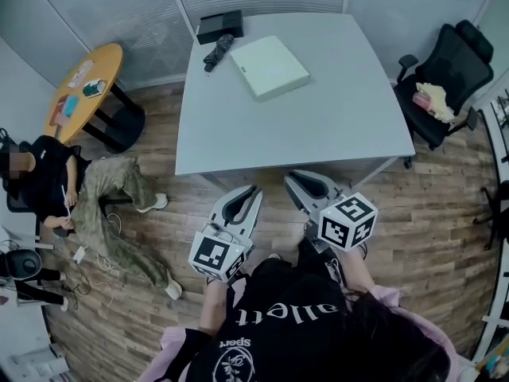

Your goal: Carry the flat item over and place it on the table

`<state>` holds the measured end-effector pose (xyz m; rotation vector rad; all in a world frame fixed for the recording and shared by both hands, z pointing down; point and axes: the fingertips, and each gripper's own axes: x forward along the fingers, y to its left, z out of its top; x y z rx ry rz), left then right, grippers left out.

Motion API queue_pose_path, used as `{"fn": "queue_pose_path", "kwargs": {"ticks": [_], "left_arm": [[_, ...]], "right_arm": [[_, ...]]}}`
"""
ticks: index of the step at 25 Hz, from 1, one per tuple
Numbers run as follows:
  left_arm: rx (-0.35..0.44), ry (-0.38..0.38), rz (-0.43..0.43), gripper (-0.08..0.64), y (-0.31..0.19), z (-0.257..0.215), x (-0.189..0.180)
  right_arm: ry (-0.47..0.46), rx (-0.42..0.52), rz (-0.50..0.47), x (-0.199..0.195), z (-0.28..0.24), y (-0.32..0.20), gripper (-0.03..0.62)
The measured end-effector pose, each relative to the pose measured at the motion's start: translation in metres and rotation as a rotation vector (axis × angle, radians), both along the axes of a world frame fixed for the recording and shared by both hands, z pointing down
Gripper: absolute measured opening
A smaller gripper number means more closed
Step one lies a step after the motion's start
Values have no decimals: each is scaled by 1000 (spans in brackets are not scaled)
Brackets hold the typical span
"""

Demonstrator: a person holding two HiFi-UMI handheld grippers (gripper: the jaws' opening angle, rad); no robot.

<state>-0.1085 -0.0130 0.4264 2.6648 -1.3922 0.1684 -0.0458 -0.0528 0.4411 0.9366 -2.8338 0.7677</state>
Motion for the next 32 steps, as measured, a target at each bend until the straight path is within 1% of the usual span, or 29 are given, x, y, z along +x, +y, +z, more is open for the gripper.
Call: {"fn": "queue_pose_path", "kwargs": {"ticks": [6,12,20,27,32], "left_arm": [[-17,17,32,55,45,8,-16],[-12,34,41,55,64,5,-18],[5,40,45,55,71,-4,-1],[22,38,28,55,78,-14,17],[19,28,16,55,84,-14,26]], "right_arm": [[5,-11,43,-13,3,49,54],[16,8,64,-10,-6,69,52],[17,30,59,2,-16,75,51],[12,44,37,18,-24,88,48],[2,46,27,27,-25,95,48]]}}
